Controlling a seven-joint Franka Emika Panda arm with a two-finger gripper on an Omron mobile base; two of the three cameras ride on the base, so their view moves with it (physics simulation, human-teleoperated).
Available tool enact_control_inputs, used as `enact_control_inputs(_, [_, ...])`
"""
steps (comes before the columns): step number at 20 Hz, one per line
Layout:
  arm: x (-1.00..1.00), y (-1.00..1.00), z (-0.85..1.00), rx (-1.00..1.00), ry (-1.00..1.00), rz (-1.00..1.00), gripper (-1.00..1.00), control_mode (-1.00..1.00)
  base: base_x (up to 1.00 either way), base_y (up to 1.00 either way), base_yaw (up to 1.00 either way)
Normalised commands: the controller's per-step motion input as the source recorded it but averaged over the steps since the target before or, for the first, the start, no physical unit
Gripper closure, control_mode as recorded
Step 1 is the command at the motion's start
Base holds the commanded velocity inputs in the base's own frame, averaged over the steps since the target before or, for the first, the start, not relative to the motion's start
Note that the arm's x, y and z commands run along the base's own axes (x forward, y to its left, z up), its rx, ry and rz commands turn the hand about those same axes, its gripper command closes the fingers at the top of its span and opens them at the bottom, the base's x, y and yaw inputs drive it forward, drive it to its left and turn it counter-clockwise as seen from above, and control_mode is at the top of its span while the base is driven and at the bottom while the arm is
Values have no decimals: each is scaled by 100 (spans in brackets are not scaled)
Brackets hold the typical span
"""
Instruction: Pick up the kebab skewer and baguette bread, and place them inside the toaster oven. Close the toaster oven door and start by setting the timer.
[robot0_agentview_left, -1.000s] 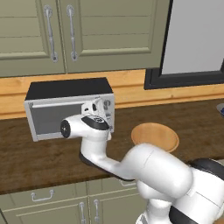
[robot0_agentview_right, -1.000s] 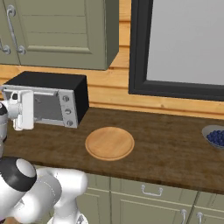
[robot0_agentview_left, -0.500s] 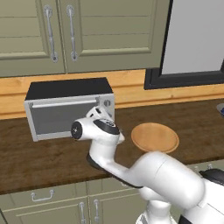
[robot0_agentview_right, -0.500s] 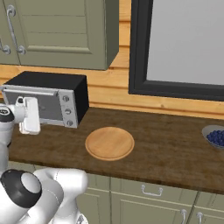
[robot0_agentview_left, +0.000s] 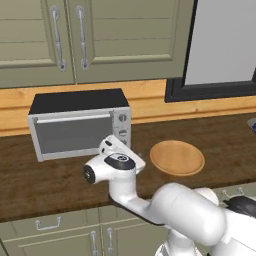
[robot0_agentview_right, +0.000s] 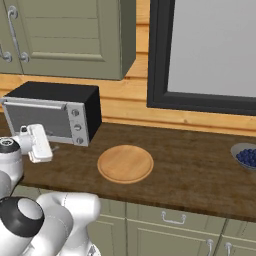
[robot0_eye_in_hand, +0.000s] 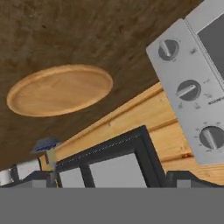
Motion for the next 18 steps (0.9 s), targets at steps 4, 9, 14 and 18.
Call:
enact_control_inputs(4, [5, -28, 0, -12, 26, 17, -100, -100, 0, 0, 0])
enact_control_inputs(9, [3, -12, -13, -14, 31, 23, -100, -100, 0, 0, 0])
enact_control_inputs(14, [20, -8, -35, -9, 10, 21, -100, -100, 0, 0, 0])
enact_control_inputs(18, [9, -11, -29, -5, 1, 19, -100, -100, 0, 0, 0])
